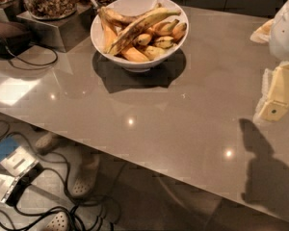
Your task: Pick banana from white bowl
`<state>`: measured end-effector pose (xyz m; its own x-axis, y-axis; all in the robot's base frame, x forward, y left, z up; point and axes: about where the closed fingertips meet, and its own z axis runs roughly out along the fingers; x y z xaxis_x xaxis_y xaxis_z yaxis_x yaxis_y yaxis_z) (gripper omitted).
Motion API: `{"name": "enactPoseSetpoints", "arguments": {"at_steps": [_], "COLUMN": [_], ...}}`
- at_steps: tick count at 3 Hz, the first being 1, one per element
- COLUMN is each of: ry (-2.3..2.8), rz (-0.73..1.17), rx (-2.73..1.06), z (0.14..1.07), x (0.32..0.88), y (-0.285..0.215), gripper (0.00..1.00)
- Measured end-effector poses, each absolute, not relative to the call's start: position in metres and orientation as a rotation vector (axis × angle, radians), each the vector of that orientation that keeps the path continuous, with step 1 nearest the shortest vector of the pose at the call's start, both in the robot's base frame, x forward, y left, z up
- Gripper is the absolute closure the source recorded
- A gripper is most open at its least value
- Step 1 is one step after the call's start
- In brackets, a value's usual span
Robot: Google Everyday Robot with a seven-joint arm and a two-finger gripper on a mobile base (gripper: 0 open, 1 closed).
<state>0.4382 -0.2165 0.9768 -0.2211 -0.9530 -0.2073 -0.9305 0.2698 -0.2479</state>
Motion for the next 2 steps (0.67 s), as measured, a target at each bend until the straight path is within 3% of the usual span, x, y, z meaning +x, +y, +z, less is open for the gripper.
{"name": "enactPoseSetpoints", "arguments": {"at_steps": [2], "ry": [2.218], "rz": [-0.151], "rx": [-1.738], "z": [0.9801], "x": [0.4427], "y": [-0.2122], "gripper": [0.00]}}
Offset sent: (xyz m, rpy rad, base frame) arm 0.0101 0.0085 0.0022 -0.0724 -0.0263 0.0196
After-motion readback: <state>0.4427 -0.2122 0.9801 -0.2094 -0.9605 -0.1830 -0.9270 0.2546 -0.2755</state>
